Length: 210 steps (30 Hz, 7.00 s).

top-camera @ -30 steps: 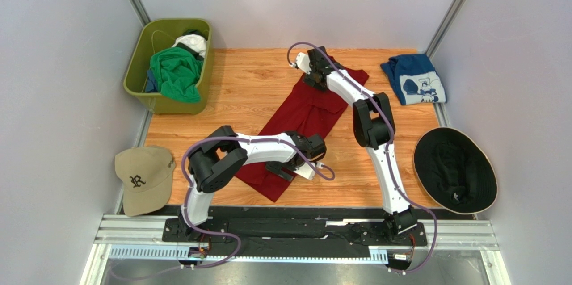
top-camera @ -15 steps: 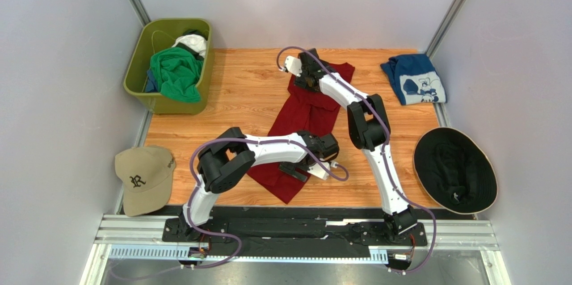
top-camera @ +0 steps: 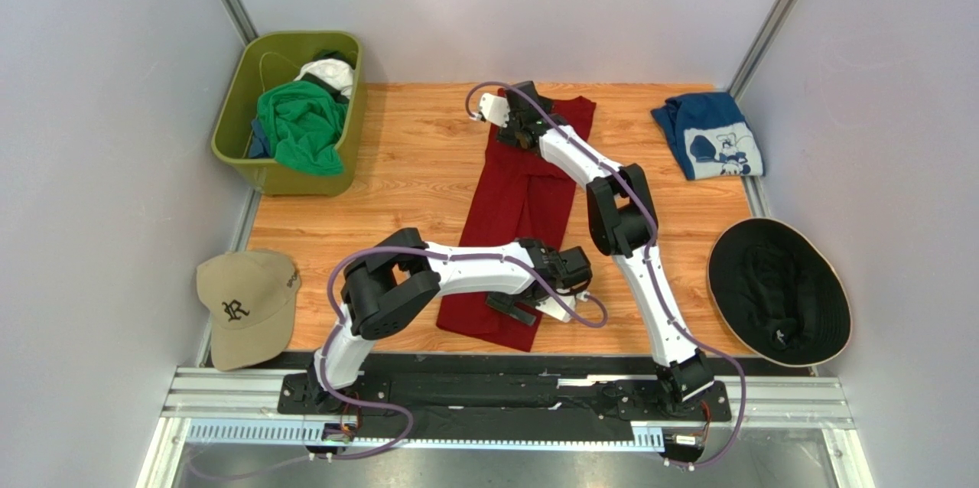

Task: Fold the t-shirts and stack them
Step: Fold the tshirt

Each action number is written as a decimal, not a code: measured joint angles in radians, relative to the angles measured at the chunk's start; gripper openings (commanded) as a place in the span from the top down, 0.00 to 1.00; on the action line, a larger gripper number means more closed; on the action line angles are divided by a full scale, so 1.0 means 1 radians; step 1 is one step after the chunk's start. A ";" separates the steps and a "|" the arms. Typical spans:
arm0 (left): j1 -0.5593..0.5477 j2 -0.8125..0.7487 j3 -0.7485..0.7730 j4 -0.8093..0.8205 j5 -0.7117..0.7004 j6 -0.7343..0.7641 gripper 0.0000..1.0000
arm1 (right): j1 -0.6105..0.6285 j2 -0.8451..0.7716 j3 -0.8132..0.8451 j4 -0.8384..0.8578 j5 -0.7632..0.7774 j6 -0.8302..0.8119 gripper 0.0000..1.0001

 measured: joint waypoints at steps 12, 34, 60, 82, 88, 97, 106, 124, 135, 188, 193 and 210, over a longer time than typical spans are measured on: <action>-0.002 -0.061 0.001 0.097 -0.007 -0.030 0.01 | 0.002 -0.016 -0.047 0.070 0.008 0.006 0.13; 0.142 -0.708 -0.394 0.472 0.011 -0.043 0.01 | 0.014 -0.463 -0.522 0.027 0.068 0.196 0.06; 0.676 -0.985 -0.674 0.459 0.410 -0.109 0.01 | 0.566 -1.199 -1.287 -0.379 -0.050 0.515 0.24; 0.930 -0.672 -0.505 0.486 0.610 -0.106 0.01 | 0.849 -0.933 -1.101 -0.379 -0.209 0.531 0.22; 0.931 -0.664 -0.505 0.494 0.618 -0.105 0.01 | 0.839 -0.908 -1.103 -0.333 -0.225 0.510 0.22; 0.931 -0.664 -0.505 0.498 0.626 -0.098 0.01 | 0.808 -0.832 -1.103 -0.291 -0.257 0.486 0.23; 0.931 -0.664 -0.506 0.506 0.627 -0.085 0.01 | 0.791 -0.796 -1.103 -0.266 -0.307 0.474 0.24; 0.931 -0.664 -0.541 0.526 0.628 -0.058 0.01 | 0.705 -0.778 -1.097 -0.264 -0.452 0.431 0.40; 0.931 -0.664 -0.562 0.546 0.625 -0.048 0.01 | 0.697 -0.758 -1.081 -0.231 -0.457 0.426 0.90; 0.933 -0.606 -0.575 0.564 0.591 -0.030 0.01 | 0.346 -0.787 -0.694 -0.584 -0.352 0.264 1.00; 0.935 -0.603 -0.575 0.564 0.592 -0.029 0.01 | 0.282 -0.693 -0.634 -0.587 -0.359 0.232 1.00; 0.935 -0.585 -0.575 0.565 0.592 -0.026 0.01 | 0.223 -0.572 -0.570 -0.560 -0.385 0.192 1.00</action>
